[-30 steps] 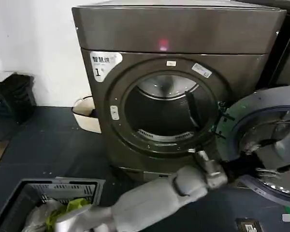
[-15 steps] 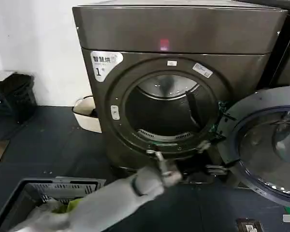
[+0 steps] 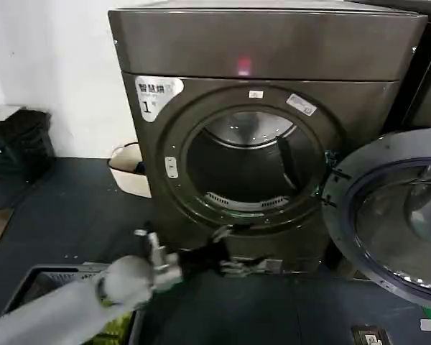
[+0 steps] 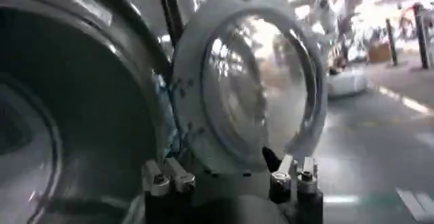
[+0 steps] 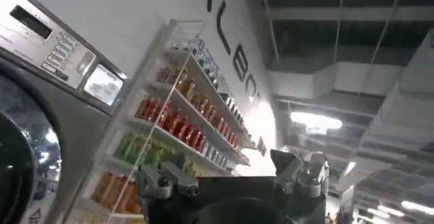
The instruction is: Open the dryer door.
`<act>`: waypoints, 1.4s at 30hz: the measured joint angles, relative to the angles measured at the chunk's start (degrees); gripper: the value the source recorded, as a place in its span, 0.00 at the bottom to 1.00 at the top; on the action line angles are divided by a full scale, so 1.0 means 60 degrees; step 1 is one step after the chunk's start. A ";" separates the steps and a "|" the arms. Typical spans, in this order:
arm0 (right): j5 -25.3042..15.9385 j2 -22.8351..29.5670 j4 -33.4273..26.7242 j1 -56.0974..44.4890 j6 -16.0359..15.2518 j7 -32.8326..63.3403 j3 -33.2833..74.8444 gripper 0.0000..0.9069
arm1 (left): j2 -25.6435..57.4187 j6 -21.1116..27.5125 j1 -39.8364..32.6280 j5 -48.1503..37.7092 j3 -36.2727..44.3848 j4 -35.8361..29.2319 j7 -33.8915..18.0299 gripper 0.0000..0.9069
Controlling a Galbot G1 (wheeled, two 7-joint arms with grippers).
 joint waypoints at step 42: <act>-0.0873 -0.0193 -0.0409 0.0734 0.0441 -0.0260 -0.0684 1.00 | 0.7564 0.0408 0.4448 0.3343 -0.4357 0.1772 0.4674 1.00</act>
